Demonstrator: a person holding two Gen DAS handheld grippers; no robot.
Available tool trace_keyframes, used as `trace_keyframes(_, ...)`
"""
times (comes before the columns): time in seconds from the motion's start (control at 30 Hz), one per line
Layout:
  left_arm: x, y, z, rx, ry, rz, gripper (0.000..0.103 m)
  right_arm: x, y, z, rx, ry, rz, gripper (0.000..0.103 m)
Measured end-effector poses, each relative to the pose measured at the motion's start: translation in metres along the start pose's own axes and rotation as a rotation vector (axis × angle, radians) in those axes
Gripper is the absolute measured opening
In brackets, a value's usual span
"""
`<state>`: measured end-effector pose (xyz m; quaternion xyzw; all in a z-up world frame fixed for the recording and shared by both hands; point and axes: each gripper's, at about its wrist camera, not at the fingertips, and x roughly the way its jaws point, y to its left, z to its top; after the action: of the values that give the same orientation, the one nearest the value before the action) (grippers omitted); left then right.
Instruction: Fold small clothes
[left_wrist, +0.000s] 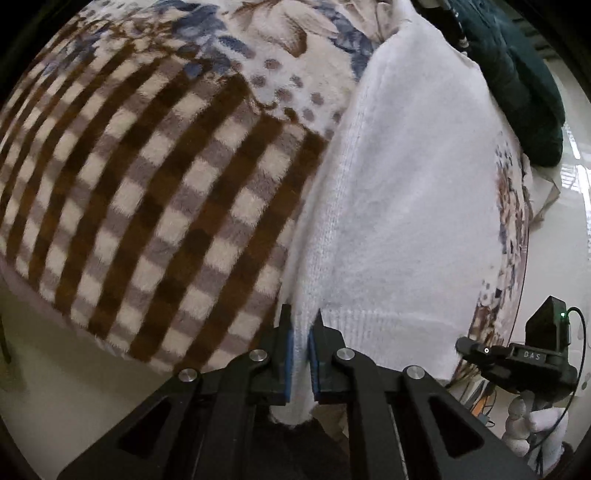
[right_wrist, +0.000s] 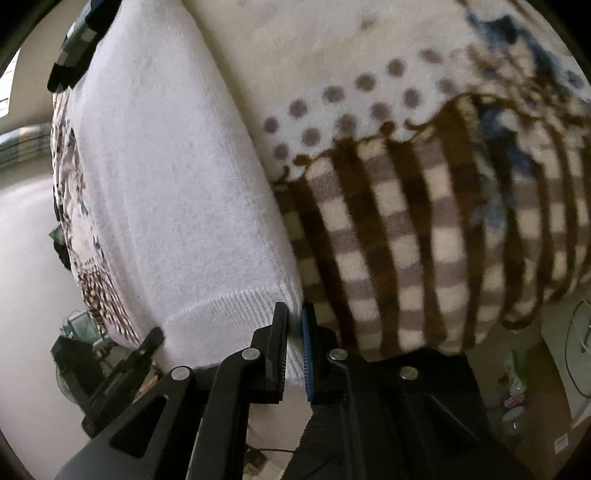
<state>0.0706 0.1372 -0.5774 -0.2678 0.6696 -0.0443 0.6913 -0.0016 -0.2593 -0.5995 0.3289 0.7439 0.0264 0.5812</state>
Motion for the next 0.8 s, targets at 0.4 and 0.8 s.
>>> trace_keyframes(0.4, -0.019, -0.004, 0.002, -0.025, -0.036, 0.009, 0.009, 0.008, 0.012, 0.01, -0.054, 0.015, 0.001, 0.011)
trace_keyframes(0.8, -0.019, 0.006, 0.004, -0.078, -0.054, 0.037, 0.069, -0.001, 0.005, 0.016, -0.058, 0.007, -0.002, 0.043)
